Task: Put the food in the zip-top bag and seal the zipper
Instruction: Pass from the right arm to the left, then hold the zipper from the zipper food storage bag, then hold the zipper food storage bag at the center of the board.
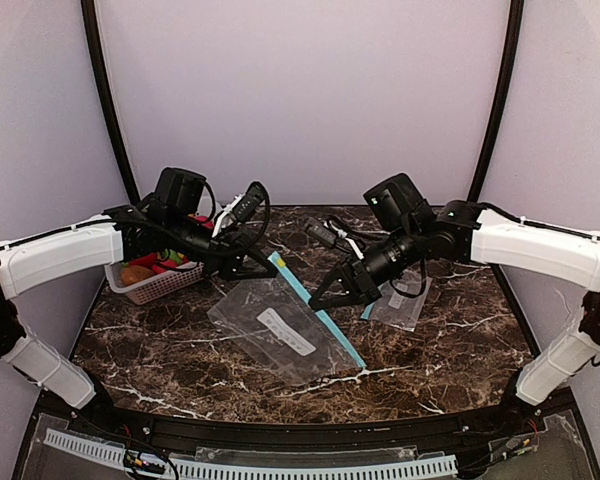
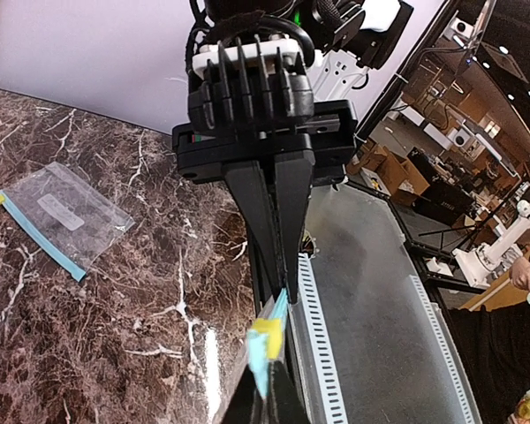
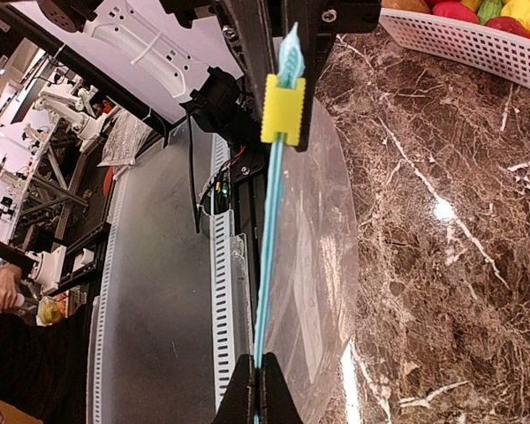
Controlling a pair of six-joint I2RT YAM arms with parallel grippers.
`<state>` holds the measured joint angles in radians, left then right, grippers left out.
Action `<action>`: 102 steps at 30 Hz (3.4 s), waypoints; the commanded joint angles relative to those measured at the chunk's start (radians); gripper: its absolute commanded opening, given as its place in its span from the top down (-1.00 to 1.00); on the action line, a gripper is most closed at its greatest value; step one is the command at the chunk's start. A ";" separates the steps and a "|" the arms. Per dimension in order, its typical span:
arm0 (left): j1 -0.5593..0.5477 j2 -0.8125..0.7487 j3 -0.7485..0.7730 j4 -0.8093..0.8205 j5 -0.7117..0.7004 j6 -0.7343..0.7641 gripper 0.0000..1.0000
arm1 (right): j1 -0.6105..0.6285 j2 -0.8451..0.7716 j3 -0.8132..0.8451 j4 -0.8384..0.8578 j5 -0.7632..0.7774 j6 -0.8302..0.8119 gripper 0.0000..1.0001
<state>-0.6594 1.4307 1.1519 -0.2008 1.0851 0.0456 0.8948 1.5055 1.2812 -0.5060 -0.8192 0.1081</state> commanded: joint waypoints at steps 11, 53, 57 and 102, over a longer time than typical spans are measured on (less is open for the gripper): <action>-0.024 0.002 0.018 -0.028 0.029 0.030 0.99 | 0.010 -0.106 -0.059 0.273 0.222 0.146 0.11; -0.045 0.019 0.037 -0.077 0.007 0.057 0.99 | 0.073 0.002 -0.040 0.405 0.224 0.173 0.73; -0.046 0.017 0.037 -0.078 0.004 0.058 0.99 | 0.073 0.001 -0.042 0.404 0.226 0.172 0.88; -0.044 -0.015 0.046 -0.112 -0.147 0.086 0.99 | 0.073 0.002 -0.072 0.363 0.289 0.145 1.00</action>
<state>-0.7006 1.4471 1.1740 -0.2871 0.9634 0.1055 0.9615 1.4948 1.2236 -0.1284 -0.5415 0.2657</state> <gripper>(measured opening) 0.010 0.048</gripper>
